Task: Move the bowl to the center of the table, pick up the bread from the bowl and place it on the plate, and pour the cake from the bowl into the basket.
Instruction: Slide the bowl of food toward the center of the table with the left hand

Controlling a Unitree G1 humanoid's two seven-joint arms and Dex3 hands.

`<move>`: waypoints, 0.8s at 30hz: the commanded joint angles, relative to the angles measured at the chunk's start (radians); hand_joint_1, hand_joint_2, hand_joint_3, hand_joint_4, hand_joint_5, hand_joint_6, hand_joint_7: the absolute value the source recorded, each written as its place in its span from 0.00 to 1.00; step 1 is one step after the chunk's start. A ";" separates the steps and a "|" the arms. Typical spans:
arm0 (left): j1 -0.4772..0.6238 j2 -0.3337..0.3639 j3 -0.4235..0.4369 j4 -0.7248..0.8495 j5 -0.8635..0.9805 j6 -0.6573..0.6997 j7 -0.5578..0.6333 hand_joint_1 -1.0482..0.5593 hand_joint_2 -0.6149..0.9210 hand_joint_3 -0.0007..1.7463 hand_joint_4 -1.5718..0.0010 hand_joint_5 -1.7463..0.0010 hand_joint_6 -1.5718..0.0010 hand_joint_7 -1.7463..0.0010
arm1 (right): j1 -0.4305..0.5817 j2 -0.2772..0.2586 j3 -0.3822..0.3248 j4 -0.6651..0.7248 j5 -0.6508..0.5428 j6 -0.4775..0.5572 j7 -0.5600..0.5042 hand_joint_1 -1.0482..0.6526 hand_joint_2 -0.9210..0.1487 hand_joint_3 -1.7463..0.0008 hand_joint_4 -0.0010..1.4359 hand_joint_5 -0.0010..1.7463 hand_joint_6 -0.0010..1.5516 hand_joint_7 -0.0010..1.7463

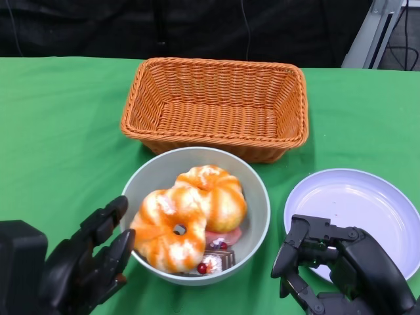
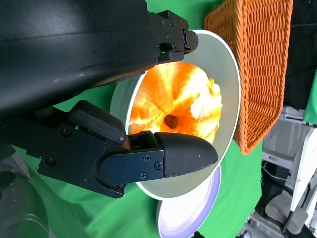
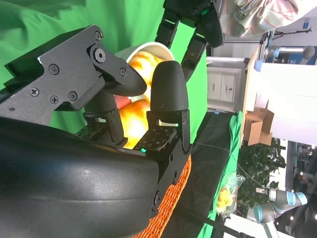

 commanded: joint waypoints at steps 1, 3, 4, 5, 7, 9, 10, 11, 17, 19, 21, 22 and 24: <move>0.005 0.001 -0.007 -0.017 0.005 -0.006 0.008 0.11 1.00 0.35 1.00 1.00 0.99 1.00 | 0.001 -0.004 -0.007 0.001 0.011 -0.009 0.002 0.57 0.34 0.37 0.52 0.90 0.50 0.74; 0.006 -0.002 -0.003 -0.014 -0.004 -0.007 0.004 0.12 1.00 0.35 1.00 1.00 0.99 1.00 | 0.001 -0.005 -0.008 0.003 0.009 -0.011 0.001 0.57 0.34 0.37 0.52 0.90 0.50 0.74; 0.008 -0.004 0.002 -0.012 -0.015 -0.008 -0.003 0.12 1.00 0.35 1.00 1.00 0.99 1.00 | 0.000 -0.005 -0.008 0.007 0.009 -0.015 0.002 0.57 0.34 0.37 0.52 0.90 0.50 0.74; 0.009 -0.005 0.005 -0.010 -0.023 -0.009 -0.007 0.12 1.00 0.35 1.00 1.00 0.99 1.00 | -0.001 -0.005 -0.009 0.009 0.009 -0.017 0.003 0.57 0.34 0.37 0.52 0.90 0.50 0.74; 0.014 -0.010 0.013 -0.014 -0.047 -0.002 -0.015 0.12 1.00 0.34 1.00 1.00 0.99 1.00 | -0.003 -0.005 -0.010 0.013 0.010 -0.019 0.004 0.57 0.34 0.37 0.52 0.90 0.50 0.74; 0.017 -0.009 0.015 -0.018 -0.063 0.005 -0.020 0.13 1.00 0.34 1.00 1.00 0.99 1.00 | -0.005 -0.005 -0.011 0.017 0.010 -0.021 0.005 0.57 0.34 0.37 0.52 0.90 0.50 0.74; 0.018 -0.006 0.014 -0.019 -0.068 0.008 -0.022 0.13 1.00 0.34 1.00 1.00 0.98 1.00 | -0.006 -0.005 -0.011 0.019 0.010 -0.024 0.006 0.57 0.34 0.37 0.52 0.90 0.50 0.74; 0.021 -0.002 0.011 -0.023 -0.070 0.010 -0.021 0.13 1.00 0.34 1.00 1.00 0.98 1.00 | -0.007 -0.004 -0.011 0.023 0.011 -0.027 0.007 0.57 0.34 0.37 0.52 0.90 0.50 0.74; 0.040 -0.009 0.010 -0.049 -0.058 0.006 0.014 0.14 1.00 0.33 0.96 0.98 0.95 0.99 | -0.008 -0.003 -0.009 0.030 0.010 -0.039 0.007 0.58 0.35 0.36 0.52 0.90 0.50 0.75; 0.057 -0.032 -0.002 -0.064 0.010 -0.045 0.073 0.17 1.00 0.29 0.94 0.98 0.95 0.99 | -0.008 -0.003 -0.009 0.034 0.012 -0.044 0.009 0.58 0.35 0.36 0.53 0.90 0.50 0.75; 0.071 -0.044 -0.019 -0.057 0.104 -0.147 0.120 0.19 1.00 0.28 0.93 0.97 0.94 0.99 | -0.008 -0.002 -0.009 0.036 0.010 -0.046 0.007 0.58 0.35 0.36 0.53 0.90 0.50 0.75; 0.074 -0.044 -0.022 -0.042 0.151 -0.221 0.132 0.22 1.00 0.26 0.93 0.97 0.95 0.99 | -0.008 -0.002 -0.009 0.036 0.008 -0.043 0.006 0.58 0.35 0.36 0.53 0.90 0.50 0.75; 0.073 -0.045 -0.019 -0.014 0.208 -0.326 0.142 0.23 1.00 0.24 0.92 0.97 0.95 0.99 | -0.007 -0.002 -0.009 0.035 0.007 -0.040 0.004 0.58 0.35 0.36 0.53 0.90 0.50 0.74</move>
